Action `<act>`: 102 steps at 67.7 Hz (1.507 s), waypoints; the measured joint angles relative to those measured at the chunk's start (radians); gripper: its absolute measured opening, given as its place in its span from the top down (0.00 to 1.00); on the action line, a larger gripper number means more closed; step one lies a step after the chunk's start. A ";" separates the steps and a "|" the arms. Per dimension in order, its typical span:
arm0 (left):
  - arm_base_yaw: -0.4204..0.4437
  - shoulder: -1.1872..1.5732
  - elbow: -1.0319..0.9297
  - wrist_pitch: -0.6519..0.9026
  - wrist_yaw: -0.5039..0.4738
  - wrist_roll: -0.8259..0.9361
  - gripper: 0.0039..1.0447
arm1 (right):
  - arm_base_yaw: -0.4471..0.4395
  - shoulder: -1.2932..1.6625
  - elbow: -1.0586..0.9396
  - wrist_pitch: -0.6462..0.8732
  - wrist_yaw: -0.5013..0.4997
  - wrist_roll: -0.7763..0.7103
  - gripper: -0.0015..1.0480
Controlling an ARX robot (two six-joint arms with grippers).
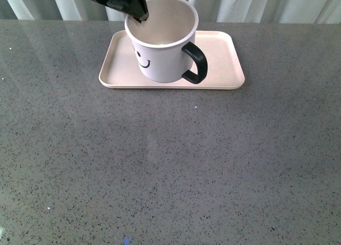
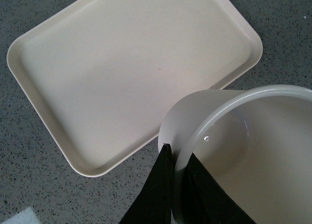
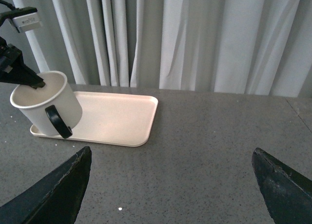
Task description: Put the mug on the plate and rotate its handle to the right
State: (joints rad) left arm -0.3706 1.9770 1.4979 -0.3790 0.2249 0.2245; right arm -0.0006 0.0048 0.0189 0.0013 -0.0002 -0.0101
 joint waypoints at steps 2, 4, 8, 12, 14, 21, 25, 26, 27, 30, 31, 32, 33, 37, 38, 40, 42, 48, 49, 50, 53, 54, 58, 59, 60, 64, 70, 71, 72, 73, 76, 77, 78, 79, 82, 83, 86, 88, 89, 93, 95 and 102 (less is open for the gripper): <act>0.000 0.000 0.000 0.000 0.000 -0.002 0.98 | 0.000 0.000 0.000 0.000 0.000 0.000 0.09; 0.001 0.000 0.000 0.000 -0.002 -0.002 0.98 | 0.000 0.000 0.000 0.000 0.000 0.000 0.09; 0.001 0.000 0.000 0.000 -0.005 -0.002 0.98 | 0.000 0.000 0.000 0.000 0.000 0.000 0.09; 0.001 0.000 0.000 0.000 -0.005 -0.002 0.98 | 0.000 0.000 0.000 0.000 0.000 0.000 0.09; 0.001 0.000 0.000 0.000 -0.004 -0.002 0.98 | 0.000 0.000 0.000 0.000 0.000 0.000 0.09; 0.000 0.000 0.001 0.000 -0.004 -0.002 0.98 | 0.000 0.000 0.000 0.000 0.000 0.000 0.09; 0.000 0.000 0.000 -0.001 -0.004 -0.002 0.98 | 0.000 0.000 0.000 0.000 0.000 0.000 0.09; 0.000 0.000 0.001 -0.001 -0.004 -0.002 0.98 | 0.000 0.000 0.000 0.000 0.000 0.000 0.09; 0.000 0.000 0.001 -0.001 -0.004 -0.002 0.98 | 0.000 0.000 0.000 0.000 0.000 0.000 0.09; 0.000 0.000 0.003 -0.003 -0.006 -0.003 0.98 | 0.000 0.000 0.000 0.000 0.000 0.000 0.09; 0.000 0.006 0.015 -0.027 -0.012 -0.003 0.98 | 0.000 0.000 0.000 0.000 0.000 0.000 0.09; 0.000 0.010 0.025 -0.044 -0.013 -0.003 0.98 | 0.000 0.000 0.000 0.000 0.000 0.000 0.09; 0.000 0.013 0.035 -0.060 -0.012 -0.002 0.98 | 0.000 0.000 0.000 0.000 0.000 0.000 0.09; 0.001 0.066 0.130 -0.145 -0.010 0.005 0.98 | 0.000 0.000 0.000 0.000 0.000 0.000 0.09; 0.002 0.084 0.157 -0.158 -0.010 0.008 0.98 | 0.000 0.000 0.000 0.000 0.000 0.000 0.09; 0.003 0.131 0.229 -0.183 -0.011 0.014 0.98 | 0.000 0.000 0.000 0.000 0.000 0.000 0.09; 0.004 0.151 0.257 -0.194 -0.011 0.016 0.98 | 0.000 0.000 0.000 0.000 0.000 0.000 0.09; 0.006 0.244 0.393 -0.243 -0.009 0.022 0.98 | 0.000 0.000 0.000 0.000 0.000 0.000 0.09; 0.006 0.254 0.408 -0.249 -0.008 0.022 0.98 | 0.000 0.000 0.000 0.000 0.000 0.000 0.09; 0.007 0.264 0.424 -0.254 -0.007 0.022 0.98 | 0.000 0.000 0.000 0.000 0.000 0.000 0.09; 0.008 0.305 0.486 -0.278 -0.005 0.021 0.98 | 0.000 0.000 0.000 0.000 0.000 0.000 0.09; 0.008 0.324 0.517 -0.290 -0.005 0.021 0.98 | 0.000 0.000 0.000 0.000 0.000 0.000 0.09; 0.010 0.373 0.594 -0.322 -0.005 0.022 0.98 | 0.000 0.000 0.000 0.000 0.000 0.000 0.09; 0.011 0.382 0.608 -0.328 -0.005 0.022 0.98 | 0.000 0.000 0.000 0.000 0.000 0.000 0.09; 0.011 0.402 0.640 -0.344 -0.005 0.022 0.98 | 0.000 0.000 0.000 0.000 0.000 0.000 0.09; 0.014 0.451 0.716 -0.381 -0.010 0.022 0.98 | 0.000 0.000 0.000 0.000 0.000 0.000 0.09; 0.017 0.531 0.840 -0.442 -0.012 0.029 0.98 | 0.000 0.000 0.000 0.000 0.000 0.000 0.09; 0.018 0.552 0.871 -0.459 -0.013 0.029 0.98 | 0.000 0.000 0.000 0.000 0.000 0.000 0.09; 0.018 0.563 0.888 -0.468 -0.013 0.030 0.98 | 0.000 0.000 0.000 0.000 0.000 0.000 0.09; 0.018 0.573 0.904 -0.476 -0.014 0.030 0.98 | 0.000 0.000 0.000 0.000 0.000 0.000 0.09; 0.018 0.616 0.970 -0.512 -0.016 0.034 0.98 | 0.000 0.000 0.000 0.000 0.000 0.000 0.09; 0.018 0.637 1.003 -0.528 -0.016 0.035 0.98 | 0.000 0.000 0.000 0.000 0.000 0.000 0.09; 0.018 0.649 1.022 -0.538 -0.016 0.036 0.98 | 0.000 0.000 0.000 0.000 0.000 0.000 0.09; 0.018 0.660 1.039 -0.547 -0.016 0.037 0.98 | 0.000 0.000 0.000 0.000 0.000 0.000 0.09; 0.018 0.689 1.086 -0.575 -0.017 0.037 0.98 | 0.000 0.000 0.000 0.000 0.000 0.000 0.09; 0.018 0.718 1.137 -0.604 -0.017 0.037 0.98 | 0.000 0.000 0.000 0.000 0.000 0.000 0.09; 0.018 0.747 1.176 -0.626 -0.018 0.040 0.98 | 0.000 0.000 0.000 0.000 0.000 0.000 0.09; 0.017 0.771 1.215 -0.647 -0.018 0.040 0.98 | 0.000 0.000 0.000 0.000 0.000 0.000 0.09; 0.017 0.781 1.230 -0.655 -0.019 0.041 0.98 | 0.000 0.000 0.000 0.000 0.000 0.000 0.09; 0.017 0.823 1.294 -0.686 -0.019 0.041 0.98 | 0.000 0.000 0.000 0.000 0.000 0.000 0.09; 0.016 0.840 1.323 -0.695 -0.019 0.041 0.98 | 0.000 0.000 0.000 0.000 0.000 0.000 0.09; 0.016 0.855 1.361 -0.703 -0.019 0.044 0.98 | 0.000 0.000 0.000 0.000 0.000 0.000 0.09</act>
State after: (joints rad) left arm -0.3546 2.8315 2.8586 -1.0817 0.2058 0.2687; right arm -0.0006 0.0048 0.0189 0.0013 -0.0002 -0.0101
